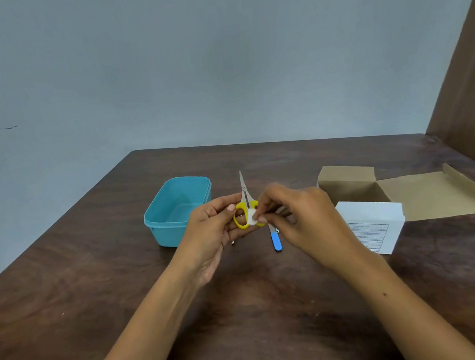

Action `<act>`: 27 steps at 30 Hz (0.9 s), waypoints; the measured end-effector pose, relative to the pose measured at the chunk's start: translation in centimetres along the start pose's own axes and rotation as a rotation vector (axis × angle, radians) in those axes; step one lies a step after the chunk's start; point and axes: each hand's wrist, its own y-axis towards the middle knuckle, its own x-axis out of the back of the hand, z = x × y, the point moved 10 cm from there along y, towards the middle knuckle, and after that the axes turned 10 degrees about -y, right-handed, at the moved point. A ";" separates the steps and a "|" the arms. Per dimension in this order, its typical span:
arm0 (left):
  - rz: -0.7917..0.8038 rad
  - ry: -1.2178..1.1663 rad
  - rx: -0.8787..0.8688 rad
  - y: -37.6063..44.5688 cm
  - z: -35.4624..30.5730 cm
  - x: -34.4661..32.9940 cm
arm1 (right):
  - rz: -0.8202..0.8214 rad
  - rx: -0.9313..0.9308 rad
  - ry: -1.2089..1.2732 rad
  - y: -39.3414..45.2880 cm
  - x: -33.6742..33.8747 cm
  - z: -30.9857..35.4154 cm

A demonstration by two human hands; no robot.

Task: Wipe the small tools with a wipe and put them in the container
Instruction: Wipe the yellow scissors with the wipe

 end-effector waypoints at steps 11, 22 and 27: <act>-0.004 0.020 0.018 -0.1 0.3 -0.1 | -0.039 -0.053 -0.041 -0.3 -1.0 -0.1; -0.065 0.091 -0.034 -0.1 -0.2 0.6 | 0.060 -0.099 0.064 -0.2 -0.7 -0.5; -0.087 0.068 -0.040 -0.2 -0.4 0.9 | 0.057 -0.091 0.085 -0.2 -0.6 -0.3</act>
